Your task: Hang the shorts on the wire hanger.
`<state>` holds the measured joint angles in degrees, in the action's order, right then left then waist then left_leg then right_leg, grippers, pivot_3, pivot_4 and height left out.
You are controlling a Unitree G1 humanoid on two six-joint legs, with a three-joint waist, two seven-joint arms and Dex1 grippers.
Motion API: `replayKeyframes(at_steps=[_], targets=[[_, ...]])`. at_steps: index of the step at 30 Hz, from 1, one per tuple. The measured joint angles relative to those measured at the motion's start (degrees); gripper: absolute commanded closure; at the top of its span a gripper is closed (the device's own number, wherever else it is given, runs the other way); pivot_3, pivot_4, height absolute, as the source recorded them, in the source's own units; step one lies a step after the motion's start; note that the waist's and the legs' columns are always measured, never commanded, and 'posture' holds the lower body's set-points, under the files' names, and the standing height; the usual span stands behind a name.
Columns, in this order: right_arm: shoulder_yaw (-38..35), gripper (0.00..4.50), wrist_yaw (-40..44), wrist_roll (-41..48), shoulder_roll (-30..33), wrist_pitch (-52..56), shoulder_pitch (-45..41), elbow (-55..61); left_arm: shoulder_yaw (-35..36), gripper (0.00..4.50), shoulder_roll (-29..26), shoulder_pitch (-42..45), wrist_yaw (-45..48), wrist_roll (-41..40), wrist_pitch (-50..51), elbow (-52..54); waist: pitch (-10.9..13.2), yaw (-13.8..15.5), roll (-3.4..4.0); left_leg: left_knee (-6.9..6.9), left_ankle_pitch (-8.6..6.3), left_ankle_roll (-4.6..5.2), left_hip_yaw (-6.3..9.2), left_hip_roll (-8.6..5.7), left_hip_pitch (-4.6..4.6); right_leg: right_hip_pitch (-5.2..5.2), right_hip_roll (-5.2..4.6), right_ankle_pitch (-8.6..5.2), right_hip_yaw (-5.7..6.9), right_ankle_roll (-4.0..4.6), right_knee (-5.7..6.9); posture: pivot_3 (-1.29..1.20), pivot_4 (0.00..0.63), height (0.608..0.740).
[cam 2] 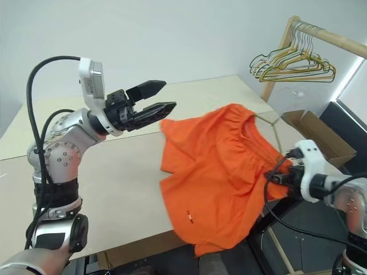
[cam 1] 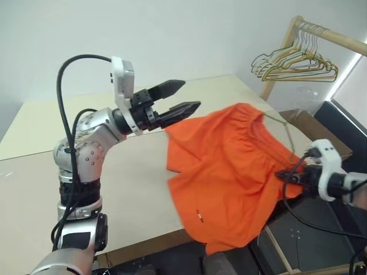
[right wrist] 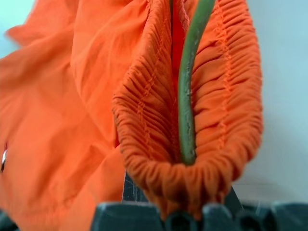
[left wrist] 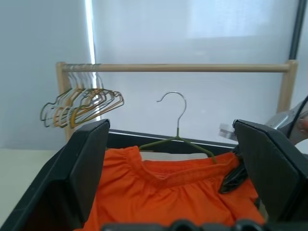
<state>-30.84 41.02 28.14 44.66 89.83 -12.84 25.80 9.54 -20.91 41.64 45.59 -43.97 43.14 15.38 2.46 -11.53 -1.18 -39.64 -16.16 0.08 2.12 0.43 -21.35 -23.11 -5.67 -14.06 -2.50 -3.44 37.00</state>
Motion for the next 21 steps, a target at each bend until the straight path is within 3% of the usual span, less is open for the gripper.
replayKeyframes(at_steps=[4, 10, 21], targets=[[-3.23, 4.50, -5.41, -0.61, -0.12, 2.22, -1.12, -0.75, -0.61, 0.05, 1.30, 0.00, -3.33, -1.47, 0.87, 2.16, -0.05, -0.69, 0.08, 0.03, 0.00, 0.01, -0.10, 0.00, 0.09, 0.09, 0.05, -0.01, 0.00, -0.01, -0.08, -0.30, 0.000, 0.740], [-5.72, 4.50, -14.83, -3.29, 1.22, 2.23, -9.29, -11.28, -0.64, 0.05, 0.94, 0.38, -6.17, -2.73, 0.90, 2.38, -0.11, -2.01, 0.17, 0.07, -0.02, 0.04, -0.51, -0.02, 0.06, 0.10, 0.06, -0.01, -0.04, 0.00, -0.24, -0.28, 0.000, 0.740], [-11.07, 4.50, -32.33, -12.81, 3.26, 2.23, -33.12, -35.39, -0.72, 0.05, -0.31, 1.25, -8.34, -3.31, 0.74, 2.30, -0.23, -3.05, 0.39, 0.31, -0.03, 0.06, -0.63, -0.05, 0.22, 0.33, 0.04, -0.01, -0.10, -0.01, -0.51, -0.28, 0.000, 0.740]])
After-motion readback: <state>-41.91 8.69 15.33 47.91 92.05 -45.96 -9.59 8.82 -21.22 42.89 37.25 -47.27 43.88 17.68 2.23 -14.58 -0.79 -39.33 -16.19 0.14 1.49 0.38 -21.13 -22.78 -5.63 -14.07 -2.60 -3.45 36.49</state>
